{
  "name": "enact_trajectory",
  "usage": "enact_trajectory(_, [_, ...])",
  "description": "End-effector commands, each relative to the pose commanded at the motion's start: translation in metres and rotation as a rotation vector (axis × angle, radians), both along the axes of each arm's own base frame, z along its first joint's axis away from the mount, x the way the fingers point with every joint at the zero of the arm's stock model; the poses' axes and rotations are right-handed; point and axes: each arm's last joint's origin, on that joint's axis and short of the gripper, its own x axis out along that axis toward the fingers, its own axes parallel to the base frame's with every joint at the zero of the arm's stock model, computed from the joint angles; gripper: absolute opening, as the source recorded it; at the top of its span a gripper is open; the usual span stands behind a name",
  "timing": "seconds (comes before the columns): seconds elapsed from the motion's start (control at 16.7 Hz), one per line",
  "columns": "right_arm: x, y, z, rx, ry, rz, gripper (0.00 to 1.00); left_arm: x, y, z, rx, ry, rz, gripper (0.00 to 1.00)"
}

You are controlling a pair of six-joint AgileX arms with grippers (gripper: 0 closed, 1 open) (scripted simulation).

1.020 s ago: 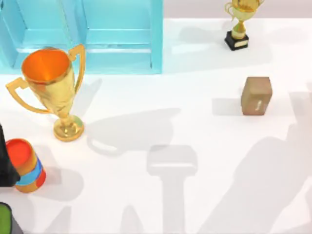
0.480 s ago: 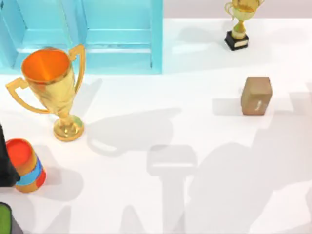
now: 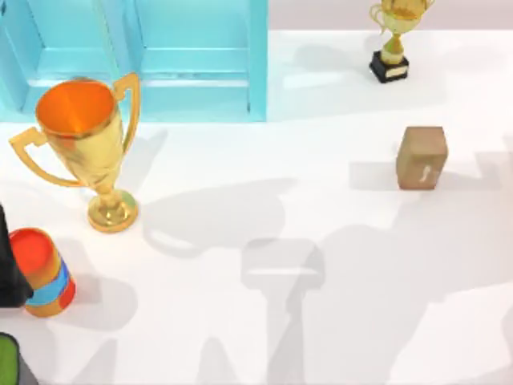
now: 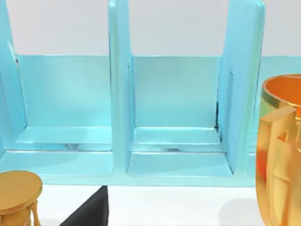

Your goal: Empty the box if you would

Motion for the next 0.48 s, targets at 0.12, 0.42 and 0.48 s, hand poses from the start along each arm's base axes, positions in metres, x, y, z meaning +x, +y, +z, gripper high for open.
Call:
enact_trajectory(0.12, [0.002,0.005,-0.001,0.000,0.003,0.001,0.00,0.000,0.000,0.000,0.000,0.000,0.000,1.00])
enact_trajectory(0.42, [0.029,0.083,-0.012,-0.022,-0.015,0.016,0.00,0.000,0.000,0.000,0.000,0.000,0.000,1.00])
enact_trajectory(0.48, [0.035,0.111,-0.014,-0.028,-0.028,0.020,0.00,0.000,0.000,0.000,0.000,0.000,0.000,1.00])
